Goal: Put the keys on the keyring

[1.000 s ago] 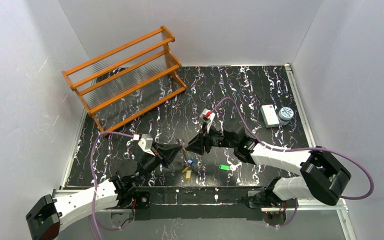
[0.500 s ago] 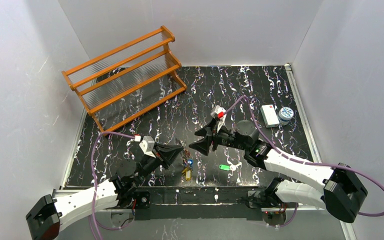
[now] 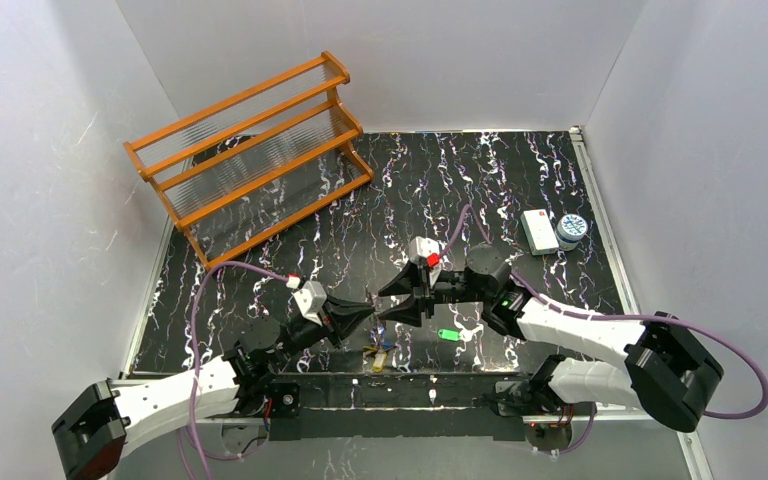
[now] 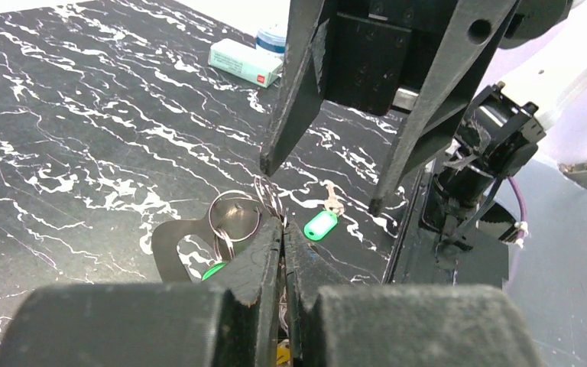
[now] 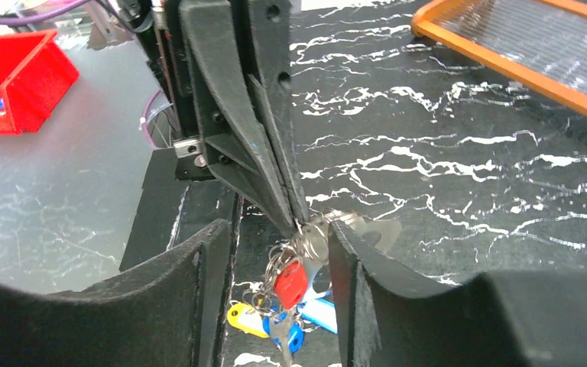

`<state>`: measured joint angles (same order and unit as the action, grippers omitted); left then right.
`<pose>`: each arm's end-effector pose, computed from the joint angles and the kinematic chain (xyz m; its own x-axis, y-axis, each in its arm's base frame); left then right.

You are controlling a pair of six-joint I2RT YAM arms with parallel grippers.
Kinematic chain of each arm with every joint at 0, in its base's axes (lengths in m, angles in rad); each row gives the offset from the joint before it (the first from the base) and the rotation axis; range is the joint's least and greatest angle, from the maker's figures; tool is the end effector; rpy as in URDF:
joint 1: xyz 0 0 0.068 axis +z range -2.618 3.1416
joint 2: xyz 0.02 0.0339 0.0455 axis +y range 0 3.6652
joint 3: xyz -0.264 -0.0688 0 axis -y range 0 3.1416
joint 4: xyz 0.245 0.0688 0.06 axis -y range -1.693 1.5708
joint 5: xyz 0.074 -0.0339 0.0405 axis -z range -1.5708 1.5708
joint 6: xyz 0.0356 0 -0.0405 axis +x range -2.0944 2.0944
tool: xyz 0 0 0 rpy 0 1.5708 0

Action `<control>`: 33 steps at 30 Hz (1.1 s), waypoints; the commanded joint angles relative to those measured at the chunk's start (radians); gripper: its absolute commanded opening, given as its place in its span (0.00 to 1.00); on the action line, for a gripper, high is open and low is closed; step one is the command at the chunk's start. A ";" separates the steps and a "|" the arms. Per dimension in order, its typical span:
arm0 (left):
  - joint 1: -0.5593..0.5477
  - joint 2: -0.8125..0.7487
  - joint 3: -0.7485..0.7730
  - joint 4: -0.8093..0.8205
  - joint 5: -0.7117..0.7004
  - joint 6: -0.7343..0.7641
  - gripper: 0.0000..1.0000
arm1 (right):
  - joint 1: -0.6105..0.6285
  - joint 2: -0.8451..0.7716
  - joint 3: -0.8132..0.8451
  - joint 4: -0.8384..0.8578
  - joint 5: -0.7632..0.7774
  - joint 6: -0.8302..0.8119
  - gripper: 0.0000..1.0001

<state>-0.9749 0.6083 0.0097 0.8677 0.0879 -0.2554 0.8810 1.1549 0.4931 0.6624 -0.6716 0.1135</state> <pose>0.0788 -0.1218 0.2050 -0.0759 -0.3364 -0.9386 0.8814 0.4176 -0.2210 0.1391 0.2034 0.2518 -0.1129 0.0025 -0.9936 -0.9934 0.0180 0.1129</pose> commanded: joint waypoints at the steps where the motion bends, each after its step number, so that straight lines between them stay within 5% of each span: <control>1: -0.003 0.020 -0.012 0.058 0.034 0.027 0.00 | -0.002 0.001 -0.019 0.124 -0.106 -0.069 0.56; 12: -0.004 0.011 -0.012 0.057 0.018 0.018 0.00 | -0.003 -0.057 -0.070 0.095 -0.111 -0.112 0.41; 33: -0.003 0.015 0.011 0.060 0.041 -0.006 0.00 | -0.003 0.043 -0.056 0.137 0.035 -0.098 0.49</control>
<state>-0.9749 0.6331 0.0097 0.8684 0.1162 -0.2543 0.8810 1.1938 0.4240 0.7246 -0.7044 0.0208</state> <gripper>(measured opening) 0.010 0.482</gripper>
